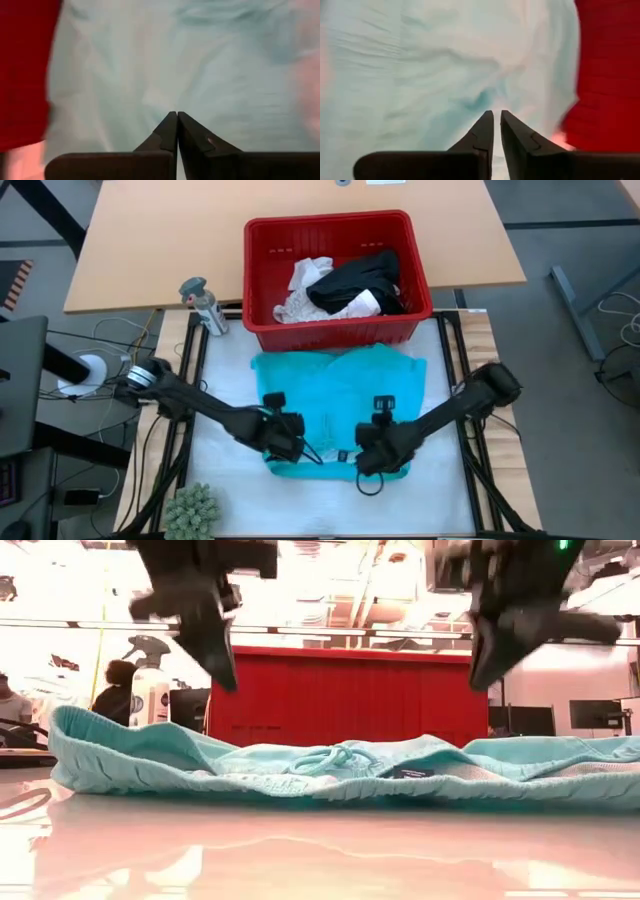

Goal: Fold laundry
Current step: Fold the light blue shorts

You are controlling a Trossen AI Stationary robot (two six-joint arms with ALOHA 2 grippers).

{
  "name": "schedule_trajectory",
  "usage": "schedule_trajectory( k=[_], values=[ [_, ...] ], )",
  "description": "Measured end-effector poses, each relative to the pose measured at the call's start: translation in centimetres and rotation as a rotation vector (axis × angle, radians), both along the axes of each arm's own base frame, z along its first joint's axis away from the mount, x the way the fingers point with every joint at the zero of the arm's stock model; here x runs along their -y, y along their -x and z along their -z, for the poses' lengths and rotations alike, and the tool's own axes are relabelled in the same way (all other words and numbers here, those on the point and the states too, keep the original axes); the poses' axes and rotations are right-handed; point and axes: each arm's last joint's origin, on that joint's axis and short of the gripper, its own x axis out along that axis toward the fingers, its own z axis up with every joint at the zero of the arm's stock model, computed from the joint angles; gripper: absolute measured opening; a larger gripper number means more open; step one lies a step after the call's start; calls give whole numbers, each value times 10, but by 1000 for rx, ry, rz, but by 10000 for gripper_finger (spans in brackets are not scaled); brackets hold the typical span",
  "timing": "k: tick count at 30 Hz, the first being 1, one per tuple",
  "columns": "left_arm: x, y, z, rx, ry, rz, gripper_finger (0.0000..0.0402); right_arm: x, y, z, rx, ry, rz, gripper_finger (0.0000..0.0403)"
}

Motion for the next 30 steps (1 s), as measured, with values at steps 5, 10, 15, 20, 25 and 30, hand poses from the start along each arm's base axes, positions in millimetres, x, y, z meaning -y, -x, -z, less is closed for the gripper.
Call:
schedule_trajectory(
  k=[5,10,15,20,25,30],
  values=[
    [24,9,-31,145,242,175,9,-27,6,-26,165,-384,-114,66],
    [56,15,-38,219,269,375,51,-55,10,-22,201,-380,-308,92],
    [69,23,-38,228,246,401,112,-65,0,-3,197,-374,-314,160],
    [68,25,-25,166,165,342,154,-60,-18,25,169,-351,-244,215],
    [73,16,2,76,80,368,164,-46,-32,43,143,-304,-181,224],
    [76,10,22,31,20,366,165,-33,-39,46,144,-282,-134,216]
  ],
)
